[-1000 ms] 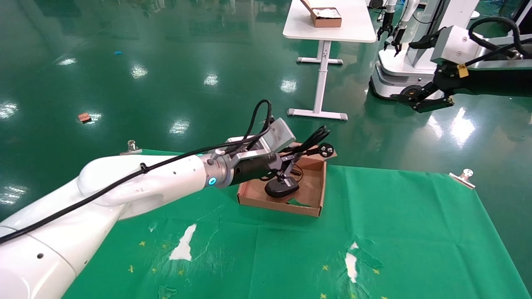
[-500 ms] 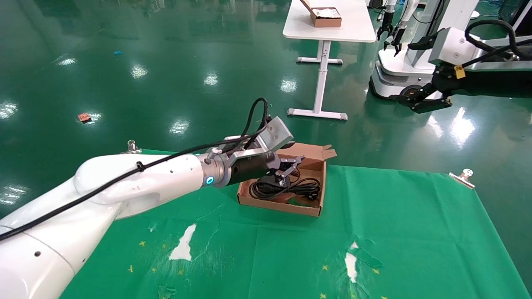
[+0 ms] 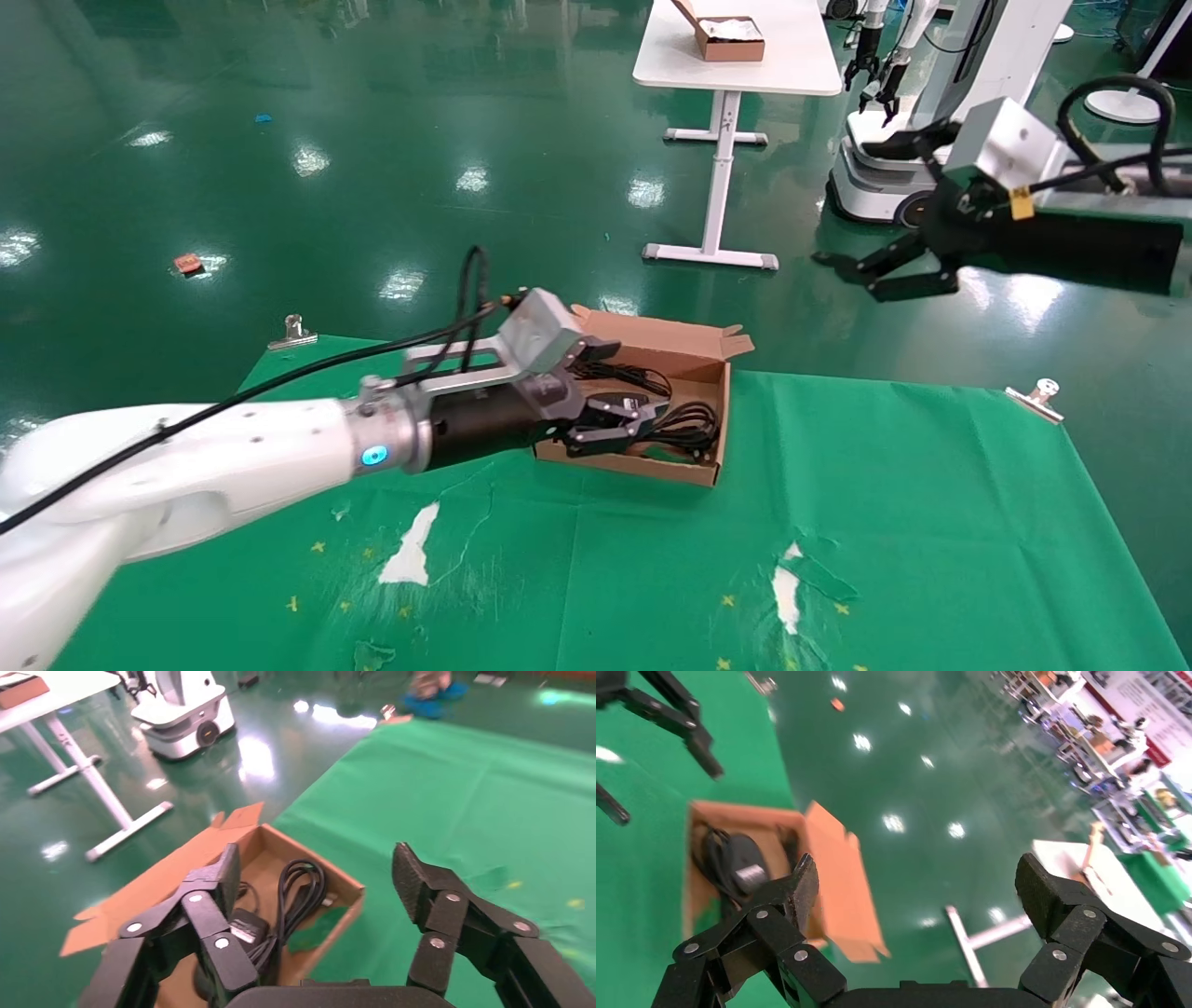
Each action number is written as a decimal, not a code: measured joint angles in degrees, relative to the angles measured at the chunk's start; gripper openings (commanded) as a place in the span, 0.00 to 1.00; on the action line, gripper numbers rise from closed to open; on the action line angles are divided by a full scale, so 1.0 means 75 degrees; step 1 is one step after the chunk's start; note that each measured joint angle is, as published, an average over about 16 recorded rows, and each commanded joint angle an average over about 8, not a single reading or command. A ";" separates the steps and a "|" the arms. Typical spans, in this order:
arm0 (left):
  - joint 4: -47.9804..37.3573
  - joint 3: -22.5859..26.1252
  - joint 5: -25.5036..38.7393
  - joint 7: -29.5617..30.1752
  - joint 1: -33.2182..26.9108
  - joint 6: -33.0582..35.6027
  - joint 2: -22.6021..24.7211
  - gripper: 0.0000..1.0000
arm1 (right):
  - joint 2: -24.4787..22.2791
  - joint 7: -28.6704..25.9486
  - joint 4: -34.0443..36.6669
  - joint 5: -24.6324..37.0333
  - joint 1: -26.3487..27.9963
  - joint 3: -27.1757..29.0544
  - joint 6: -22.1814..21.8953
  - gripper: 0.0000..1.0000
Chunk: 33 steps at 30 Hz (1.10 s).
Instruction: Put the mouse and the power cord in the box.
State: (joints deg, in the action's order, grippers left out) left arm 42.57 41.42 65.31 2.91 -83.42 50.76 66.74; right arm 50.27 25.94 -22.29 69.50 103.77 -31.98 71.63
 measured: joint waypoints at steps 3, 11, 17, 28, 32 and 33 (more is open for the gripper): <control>0.0281 -0.0230 -0.0213 0.0071 0.0198 0.0317 -0.0288 1.00 | -0.0135 -0.0325 -0.0454 -0.0245 -0.0374 0.0141 0.0125 1.00; 0.1034 -0.0846 -0.0782 0.0261 0.0728 0.1164 -0.1057 1.00 | -0.0496 -0.1194 -0.1669 -0.0900 -0.1374 0.0520 0.0458 1.00; 0.1602 -0.1312 -0.1212 0.0405 0.1129 0.1805 -0.1639 1.00 | -0.0769 -0.1851 -0.2588 -0.1395 -0.2130 0.0805 0.0710 1.00; 0.2669 -0.2186 -0.2018 0.0674 0.1881 0.3006 -0.2730 1.00 | -0.1281 -0.3083 -0.4311 -0.2323 -0.3547 0.1341 0.1182 1.00; 0.3058 -0.2505 -0.2313 0.0773 0.2155 0.3445 -0.3129 1.00 | -0.1469 -0.3534 -0.4940 -0.2662 -0.4066 0.1537 0.1355 1.00; 0.3157 -0.2586 -0.2388 0.0798 0.2225 0.3556 -0.3229 1.00 | -0.1516 -0.3648 -0.5100 -0.2748 -0.4197 0.1587 0.1398 1.00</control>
State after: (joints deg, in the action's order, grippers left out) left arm 66.25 22.03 47.41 8.90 -66.73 77.43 42.52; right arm 38.90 -1.42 -60.54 48.89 72.30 -20.08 82.12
